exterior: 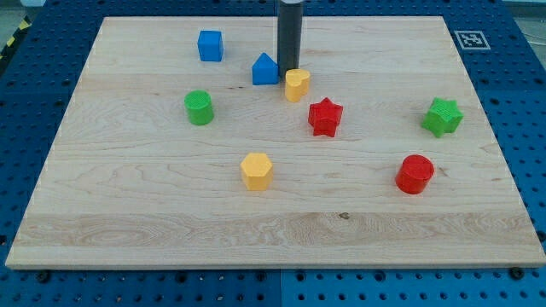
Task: Move the blue triangle to the bottom of the blue cube
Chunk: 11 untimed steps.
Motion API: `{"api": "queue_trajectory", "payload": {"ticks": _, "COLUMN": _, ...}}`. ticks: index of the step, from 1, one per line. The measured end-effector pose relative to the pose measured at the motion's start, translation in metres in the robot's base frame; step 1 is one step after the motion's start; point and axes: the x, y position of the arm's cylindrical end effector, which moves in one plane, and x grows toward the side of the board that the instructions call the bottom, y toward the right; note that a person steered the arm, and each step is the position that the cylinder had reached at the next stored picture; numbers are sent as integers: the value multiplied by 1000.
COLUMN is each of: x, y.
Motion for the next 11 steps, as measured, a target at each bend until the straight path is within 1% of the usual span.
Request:
{"api": "queue_trajectory", "payload": {"ticks": 2, "x": 2, "y": -45}}
{"api": "queue_trajectory", "payload": {"ticks": 3, "x": 11, "y": -46}}
{"api": "queue_trajectory", "payload": {"ticks": 4, "x": 35, "y": -38}}
{"api": "queue_trajectory", "payload": {"ticks": 5, "x": 34, "y": -59}}
{"api": "queue_trajectory", "payload": {"ticks": 6, "x": 13, "y": -63}}
{"api": "queue_trajectory", "payload": {"ticks": 7, "x": 3, "y": -63}}
{"api": "queue_trajectory", "payload": {"ticks": 10, "x": -1, "y": -111}}
{"api": "queue_trajectory", "payload": {"ticks": 11, "x": 0, "y": -111}}
